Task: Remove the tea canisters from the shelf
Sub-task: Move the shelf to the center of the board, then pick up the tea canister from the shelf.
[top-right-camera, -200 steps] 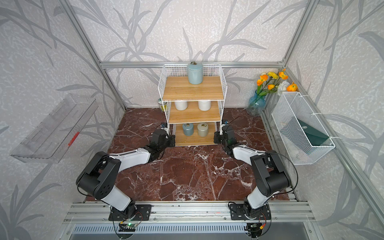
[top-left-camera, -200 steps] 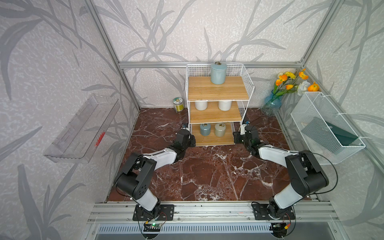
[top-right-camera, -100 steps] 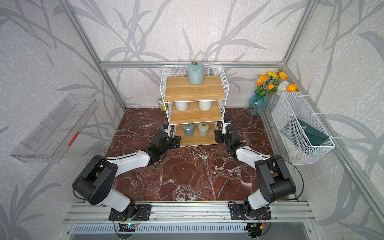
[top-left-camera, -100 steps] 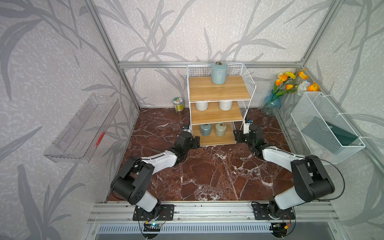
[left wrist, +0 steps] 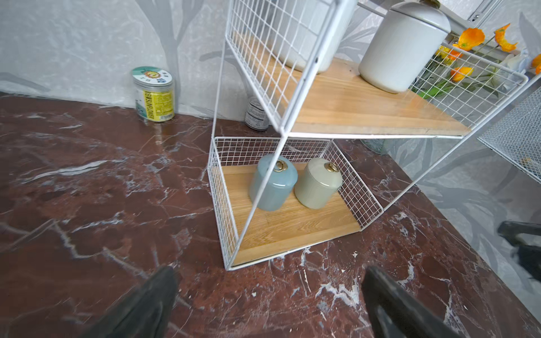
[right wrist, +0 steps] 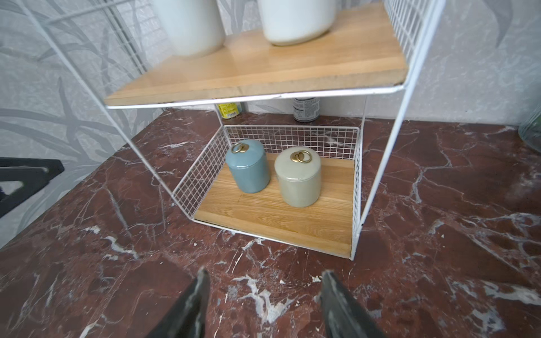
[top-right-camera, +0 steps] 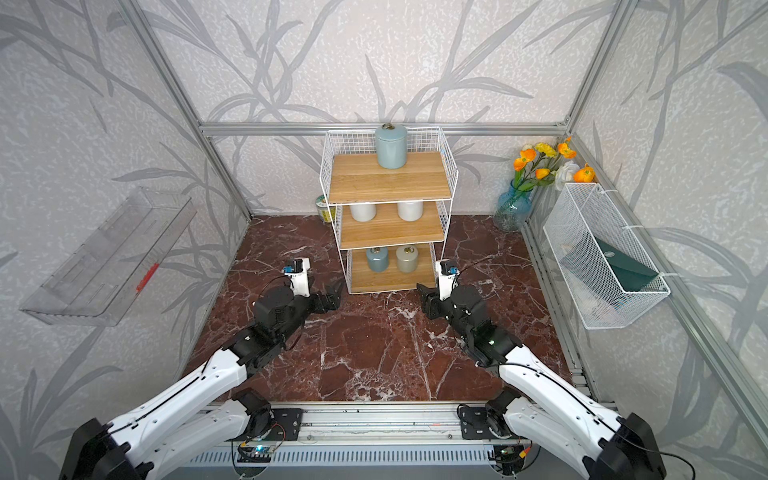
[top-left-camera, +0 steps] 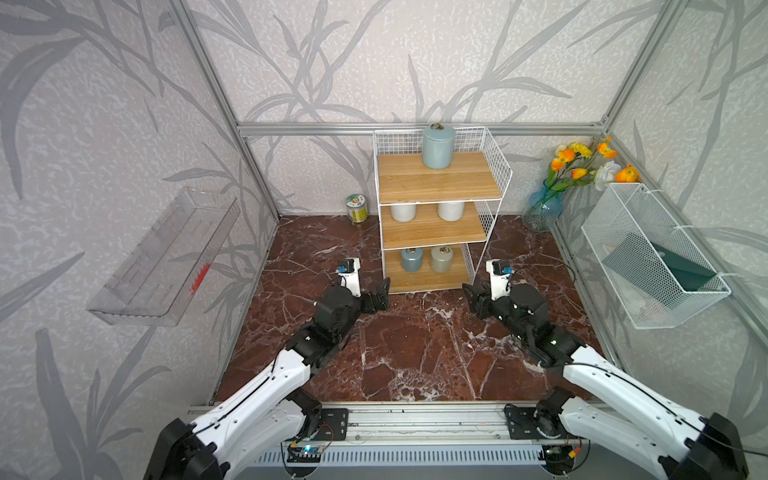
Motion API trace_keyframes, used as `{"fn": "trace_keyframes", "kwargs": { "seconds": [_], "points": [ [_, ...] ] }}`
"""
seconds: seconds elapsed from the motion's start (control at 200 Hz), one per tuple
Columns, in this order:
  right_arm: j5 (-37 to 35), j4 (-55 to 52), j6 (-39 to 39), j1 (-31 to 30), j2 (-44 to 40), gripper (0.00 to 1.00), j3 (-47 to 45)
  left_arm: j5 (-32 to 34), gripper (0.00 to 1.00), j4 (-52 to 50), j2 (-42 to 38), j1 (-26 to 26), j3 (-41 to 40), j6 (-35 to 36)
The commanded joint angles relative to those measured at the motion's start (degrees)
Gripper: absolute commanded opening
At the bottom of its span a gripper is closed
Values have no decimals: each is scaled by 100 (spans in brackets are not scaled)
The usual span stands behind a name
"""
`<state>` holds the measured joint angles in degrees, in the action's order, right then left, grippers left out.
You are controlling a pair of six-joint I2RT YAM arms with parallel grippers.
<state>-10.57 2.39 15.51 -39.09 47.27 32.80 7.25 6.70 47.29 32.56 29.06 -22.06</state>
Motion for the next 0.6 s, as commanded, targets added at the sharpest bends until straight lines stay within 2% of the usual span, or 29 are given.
{"fn": "trace_keyframes", "kwargs": {
  "seconds": [0.0,0.09,0.235,0.3,0.44,0.6],
  "points": [
    [-1035,-1044,-114,-635,-798,62,787,292,94,-1041,-955,36,-187,-98],
    [-1050,-1759,-230,-742,-824,63,1754,482,88,-1575,-1576,44,-194,6],
    [-710,-1966,-629,-749,-168,69,2851,726,89,-1822,-2043,41,-216,183],
    [-516,-1869,-799,-749,245,78,3267,795,90,-1753,-1999,40,-241,185],
    [-374,-1482,-1176,-758,1070,80,4094,786,90,-1433,-1682,45,-286,156],
    [-739,-1317,-1795,-758,1991,90,5081,736,88,-961,-1441,47,-373,79]
  ]
}}
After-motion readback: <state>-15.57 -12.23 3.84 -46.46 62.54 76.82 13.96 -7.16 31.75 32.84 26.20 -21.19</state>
